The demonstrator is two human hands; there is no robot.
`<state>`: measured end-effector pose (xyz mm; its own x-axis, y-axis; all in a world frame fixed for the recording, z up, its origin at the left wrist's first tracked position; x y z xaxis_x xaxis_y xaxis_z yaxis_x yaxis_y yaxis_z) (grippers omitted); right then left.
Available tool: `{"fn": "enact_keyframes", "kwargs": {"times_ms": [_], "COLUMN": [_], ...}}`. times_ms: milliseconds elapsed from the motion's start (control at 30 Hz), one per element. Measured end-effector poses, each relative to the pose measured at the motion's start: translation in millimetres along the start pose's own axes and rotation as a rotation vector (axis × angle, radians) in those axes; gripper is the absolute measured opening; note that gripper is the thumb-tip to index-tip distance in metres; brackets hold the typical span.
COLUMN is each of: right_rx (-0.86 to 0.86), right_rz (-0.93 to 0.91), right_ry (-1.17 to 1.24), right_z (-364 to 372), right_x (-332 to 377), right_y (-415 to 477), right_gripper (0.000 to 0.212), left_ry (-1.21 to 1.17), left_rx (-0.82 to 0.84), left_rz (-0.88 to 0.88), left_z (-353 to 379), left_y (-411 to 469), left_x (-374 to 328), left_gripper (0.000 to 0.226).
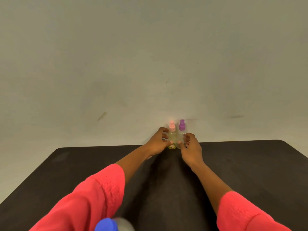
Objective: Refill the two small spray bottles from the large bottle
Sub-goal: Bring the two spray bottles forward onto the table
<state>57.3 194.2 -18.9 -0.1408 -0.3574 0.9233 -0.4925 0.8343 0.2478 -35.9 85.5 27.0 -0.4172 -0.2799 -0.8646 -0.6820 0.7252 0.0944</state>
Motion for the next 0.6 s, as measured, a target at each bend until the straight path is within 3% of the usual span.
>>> {"fn": "enact_keyframes", "kwargs": {"times_ms": [333,600], "right_rx": [0.139,0.177], "right_rz": [-0.03,-0.023], "right_ry": [0.023,0.078], "right_z": [-4.1,-28.2], "right_x": [7.5,17.9], "right_y": [-31.7,-94.4], "right_gripper": [0.039,0.031], "left_ry": [0.013,0.004], "left_rx": [-0.022,0.182], "left_rz": [0.009,0.003], "left_z": [-9.2,-26.3], "left_y": [-30.1,-88.8], "left_x": [17.8,-2.7], "left_gripper": [0.033,0.037]}}
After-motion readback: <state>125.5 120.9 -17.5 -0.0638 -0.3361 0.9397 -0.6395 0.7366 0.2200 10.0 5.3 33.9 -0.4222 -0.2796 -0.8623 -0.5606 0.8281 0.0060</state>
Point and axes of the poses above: each hand's wrist, its own y-axis towards the middle knuckle, its own z-axis out of the palm, x = y × z, the point moved 3 cm from there along y, towards the middle knuckle, and after that the axes turned 6 degrees about -x, right-handed, at the moved point
